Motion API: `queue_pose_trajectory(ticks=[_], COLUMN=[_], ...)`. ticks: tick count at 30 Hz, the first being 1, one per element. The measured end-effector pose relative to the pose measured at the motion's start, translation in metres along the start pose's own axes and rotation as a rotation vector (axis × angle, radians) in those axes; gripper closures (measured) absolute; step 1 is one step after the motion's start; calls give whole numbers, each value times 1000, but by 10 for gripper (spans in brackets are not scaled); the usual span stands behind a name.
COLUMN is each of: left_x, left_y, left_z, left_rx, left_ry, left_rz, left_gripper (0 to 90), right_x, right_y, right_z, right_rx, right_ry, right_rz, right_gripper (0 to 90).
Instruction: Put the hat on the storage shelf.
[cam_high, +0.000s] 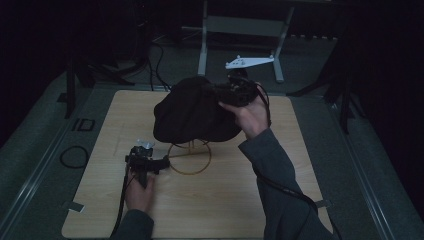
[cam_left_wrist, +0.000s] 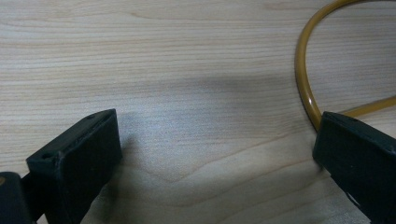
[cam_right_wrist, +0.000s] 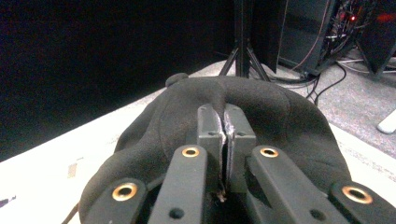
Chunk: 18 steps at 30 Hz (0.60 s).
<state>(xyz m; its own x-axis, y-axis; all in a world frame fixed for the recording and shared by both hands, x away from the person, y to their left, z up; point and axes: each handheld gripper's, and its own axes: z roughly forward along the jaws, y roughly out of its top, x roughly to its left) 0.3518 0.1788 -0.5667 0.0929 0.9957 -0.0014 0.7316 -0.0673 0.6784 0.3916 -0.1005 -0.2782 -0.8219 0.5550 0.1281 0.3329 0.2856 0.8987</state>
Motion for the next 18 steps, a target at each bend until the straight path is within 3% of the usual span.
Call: queue_pose_trajectory(ticks=[10,18], left_x=[0,1], left_y=[0,0], left_z=[0,0], left_rx=[0,7], left_ry=[0,-2], left_rz=[2,11], left_gripper=[7,7], right_x=[-5,-5], right_y=[-19,-37], right_z=[6,24], right_rx=[38,103], right_ry=[15,23], right_rz=[-1,-7], right_gripper=[871,867])
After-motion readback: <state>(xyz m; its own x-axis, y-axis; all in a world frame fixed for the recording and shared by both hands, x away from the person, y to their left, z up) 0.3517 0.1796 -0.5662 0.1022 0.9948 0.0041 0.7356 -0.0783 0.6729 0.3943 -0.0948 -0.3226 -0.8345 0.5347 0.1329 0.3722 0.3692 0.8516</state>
